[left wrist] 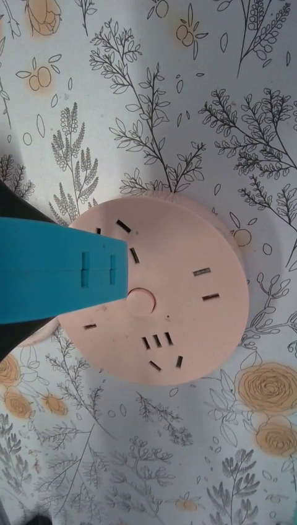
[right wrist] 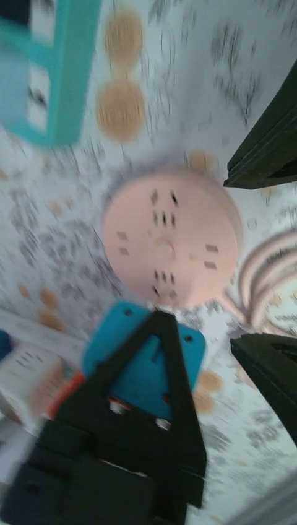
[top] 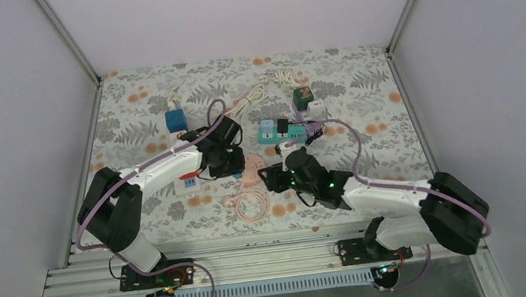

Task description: Insert the plug

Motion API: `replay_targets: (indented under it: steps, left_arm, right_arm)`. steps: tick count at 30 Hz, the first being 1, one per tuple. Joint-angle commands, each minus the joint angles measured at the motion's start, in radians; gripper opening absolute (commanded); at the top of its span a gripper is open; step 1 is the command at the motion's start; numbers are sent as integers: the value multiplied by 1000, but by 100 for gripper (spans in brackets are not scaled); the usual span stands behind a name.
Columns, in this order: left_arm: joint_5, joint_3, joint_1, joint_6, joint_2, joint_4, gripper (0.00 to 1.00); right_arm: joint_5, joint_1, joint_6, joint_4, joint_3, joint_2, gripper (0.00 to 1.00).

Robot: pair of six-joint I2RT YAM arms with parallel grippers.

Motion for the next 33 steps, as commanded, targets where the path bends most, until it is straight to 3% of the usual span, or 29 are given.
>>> replay_targets:
  steps: [1,6,19,33]
  left_arm:
    - [-42,58,-15,-96,35,-34,2]
    - [-85,130,-31,-172,96,-92,2]
    - [-184,319,-68,-321,224,-304,2]
    - [-190,355,-88,-316,281,-339,2]
  right_arm:
    - [288,-31,129,-90,-72,-108,64]
    - [370,-64,167,-138,-119,-173,70]
    - [412,-106,181,-177,-148,-214,74]
    - [410,-119,167,-172,-156,-223,75]
